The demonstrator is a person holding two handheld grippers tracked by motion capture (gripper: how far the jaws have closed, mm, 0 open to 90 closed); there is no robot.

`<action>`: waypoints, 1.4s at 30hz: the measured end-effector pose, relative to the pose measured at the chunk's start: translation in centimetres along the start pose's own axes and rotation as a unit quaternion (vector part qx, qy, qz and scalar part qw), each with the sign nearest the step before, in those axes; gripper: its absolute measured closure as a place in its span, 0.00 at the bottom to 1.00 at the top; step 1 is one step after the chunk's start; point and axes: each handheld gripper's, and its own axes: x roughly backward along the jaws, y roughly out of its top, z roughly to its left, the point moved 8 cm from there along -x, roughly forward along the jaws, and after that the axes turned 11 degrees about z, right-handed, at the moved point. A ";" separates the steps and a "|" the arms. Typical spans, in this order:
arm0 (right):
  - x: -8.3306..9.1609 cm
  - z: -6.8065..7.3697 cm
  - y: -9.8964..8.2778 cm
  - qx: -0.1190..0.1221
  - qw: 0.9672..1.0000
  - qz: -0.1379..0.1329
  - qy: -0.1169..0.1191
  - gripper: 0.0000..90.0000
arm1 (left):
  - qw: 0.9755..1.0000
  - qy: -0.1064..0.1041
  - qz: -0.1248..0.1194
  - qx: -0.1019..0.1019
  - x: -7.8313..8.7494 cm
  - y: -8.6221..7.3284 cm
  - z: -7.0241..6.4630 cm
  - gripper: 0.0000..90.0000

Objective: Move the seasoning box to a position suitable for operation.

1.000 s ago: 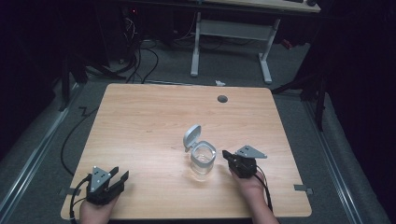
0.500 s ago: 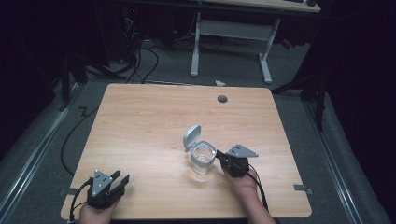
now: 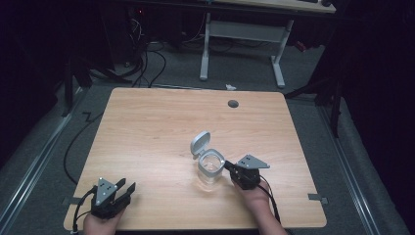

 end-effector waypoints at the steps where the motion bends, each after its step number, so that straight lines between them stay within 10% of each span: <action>1: 0.0 0.1 0.0 -0.001 1.000 0.001 0.000 1.00 | 1.000 -0.001 -0.001 0.002 0.0 0.0 0.0 0.64; 42: 0.7 5.5 -1.4 0.046 0.998 0.013 0.039 0.99 | 0.995 -0.073 0.046 -0.041 -2.4 -2.4 -5.8 0.62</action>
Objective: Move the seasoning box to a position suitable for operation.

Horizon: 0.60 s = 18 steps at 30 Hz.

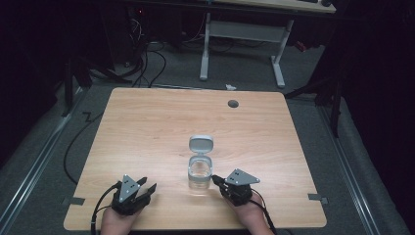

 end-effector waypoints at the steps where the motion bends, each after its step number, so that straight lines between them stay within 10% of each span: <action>1: 0.0 0.0 0.0 0.000 1.000 0.000 0.000 0.99 | 1.000 -0.004 0.002 0.000 -0.1 -0.1 -0.3 0.62; 11: 0.4 -0.3 -0.3 -0.012 1.000 -0.003 -0.003 0.98 | 0.997 -0.074 0.032 0.001 -2.4 -1.6 -5.9 0.74; 18: 1.4 -1.6 -1.0 -0.029 0.999 -0.006 -0.021 0.98 | 0.998 -0.055 0.026 -0.018 -5.5 -1.7 -8.4 0.96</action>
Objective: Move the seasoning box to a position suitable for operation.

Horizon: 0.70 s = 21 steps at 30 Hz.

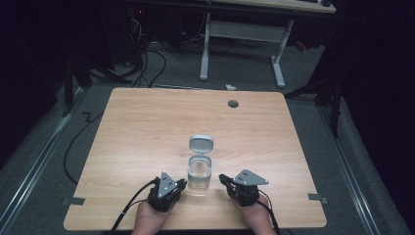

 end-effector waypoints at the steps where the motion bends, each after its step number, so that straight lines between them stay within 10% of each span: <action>1: 0.0 -0.1 -0.1 -0.002 1.000 0.001 -0.001 0.98 | 1.000 -0.001 -0.001 -0.001 -0.1 0.0 -0.1 0.97; 12: 0.4 -0.9 -0.8 -0.020 1.000 0.001 -0.014 0.97 | 1.000 -0.026 0.001 0.016 0.7 -0.2 -0.4 0.95; 21: 0.3 -2.2 2.4 -0.064 0.997 -0.038 -0.017 1.00 | 0.998 -0.062 0.012 0.010 0.9 -1.5 -2.9 0.98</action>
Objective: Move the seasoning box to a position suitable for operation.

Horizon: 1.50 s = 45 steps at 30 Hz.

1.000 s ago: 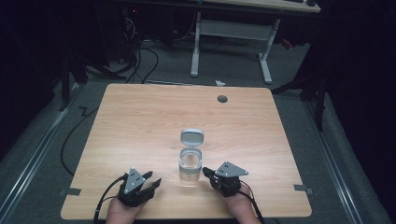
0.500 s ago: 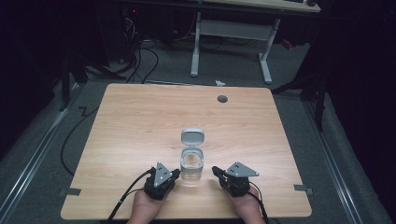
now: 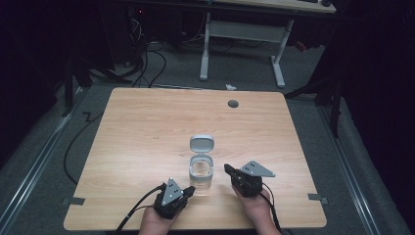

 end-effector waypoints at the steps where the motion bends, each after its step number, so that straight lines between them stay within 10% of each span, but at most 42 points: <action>1: 0.0 0.0 0.0 0.000 1.000 0.000 0.000 1.00 | 1.000 0.000 0.002 0.000 -0.1 0.0 0.0 0.98; 24: -1.6 -0.5 10.4 0.027 0.998 -0.056 -0.015 1.00 | 1.000 0.000 -0.007 0.014 -1.0 0.3 -0.1 0.99; 45: -0.6 1.8 9.4 0.053 0.997 -0.059 0.005 0.99 | 1.000 -0.001 -0.005 0.017 -1.0 0.3 -0.1 1.00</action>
